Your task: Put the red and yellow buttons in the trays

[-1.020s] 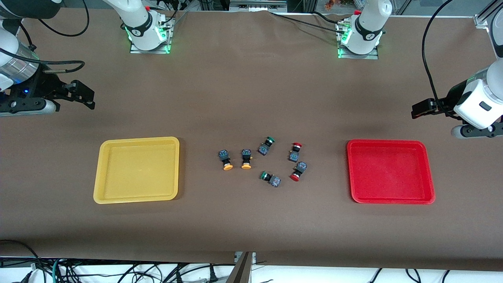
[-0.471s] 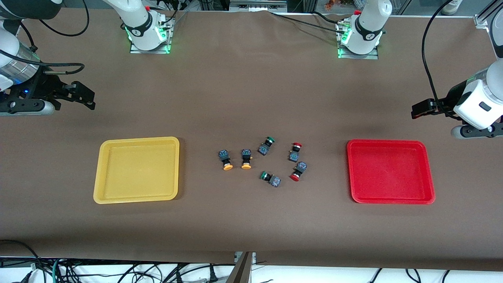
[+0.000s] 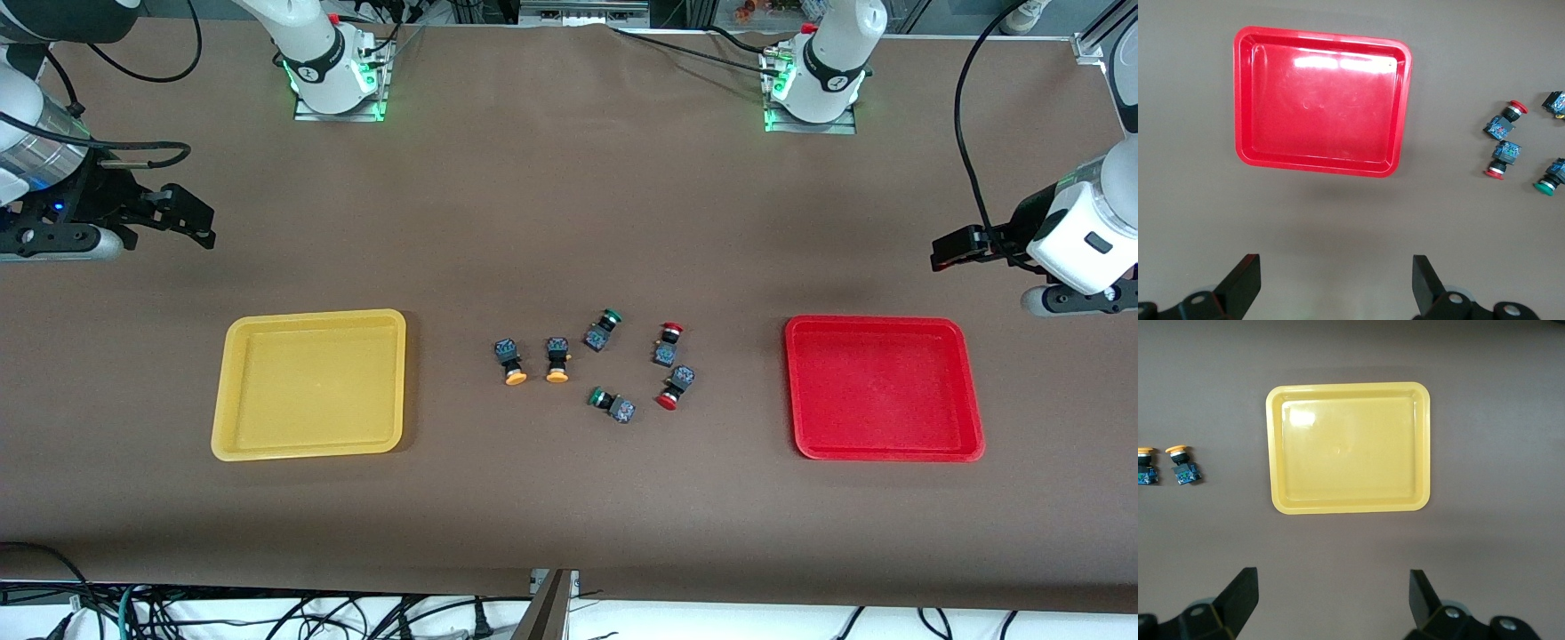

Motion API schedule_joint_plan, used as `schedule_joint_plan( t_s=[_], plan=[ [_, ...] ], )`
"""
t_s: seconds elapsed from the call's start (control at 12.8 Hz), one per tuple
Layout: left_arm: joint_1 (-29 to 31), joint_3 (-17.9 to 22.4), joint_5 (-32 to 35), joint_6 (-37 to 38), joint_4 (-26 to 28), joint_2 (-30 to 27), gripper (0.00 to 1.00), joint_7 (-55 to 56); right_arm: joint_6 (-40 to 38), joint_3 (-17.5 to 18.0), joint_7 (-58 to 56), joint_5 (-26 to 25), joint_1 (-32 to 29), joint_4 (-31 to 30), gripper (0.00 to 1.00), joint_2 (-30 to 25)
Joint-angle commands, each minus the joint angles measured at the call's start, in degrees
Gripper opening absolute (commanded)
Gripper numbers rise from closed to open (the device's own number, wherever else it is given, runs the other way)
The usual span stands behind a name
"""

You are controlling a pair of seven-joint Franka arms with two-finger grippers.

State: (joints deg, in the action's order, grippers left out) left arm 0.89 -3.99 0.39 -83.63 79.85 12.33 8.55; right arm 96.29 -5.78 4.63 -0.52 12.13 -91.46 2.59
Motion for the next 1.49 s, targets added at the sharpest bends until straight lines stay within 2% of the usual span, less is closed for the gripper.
schedule_joint_plan(
  t_s=[0.0, 0.31, 0.71, 1.18, 1.41],
  plan=[
    [0.43, -0.05, -1.62, 0.48, -2.6, 1.46, 1.0, -1.08, -0.83, 0.59, -0.32, -0.54, -0.18, 1.37, 1.0, 0.4],
    [0.52, 0.03, -1.62, 0.48, -2.6, 1.47, 1.0, -1.08, -1.54, 0.33, -1.2, 0.08, -0.36, 1.37, 1.0, 0.93],
    [0.52, 0.03, -1.62, 0.48, -2.6, 1.55, 1.0, -1.08, -6.11, 0.41, -0.5, -0.1, -0.8, 1.54, 1.0, 1.45],
    [0.69, -0.05, -1.62, 0.48, -2.77, 1.82, 1.0, -1.08, -2.86, 0.94, -0.06, 0.6, -0.18, 3.74, 1.0, 2.42],
    [0.78, -0.05, -1.62, 0.48, -2.77, 1.82, 1.0, -1.08, 2.23, 0.94, -1.46, 0.08, -0.09, 3.83, 1.0, 6.02]
  ],
)
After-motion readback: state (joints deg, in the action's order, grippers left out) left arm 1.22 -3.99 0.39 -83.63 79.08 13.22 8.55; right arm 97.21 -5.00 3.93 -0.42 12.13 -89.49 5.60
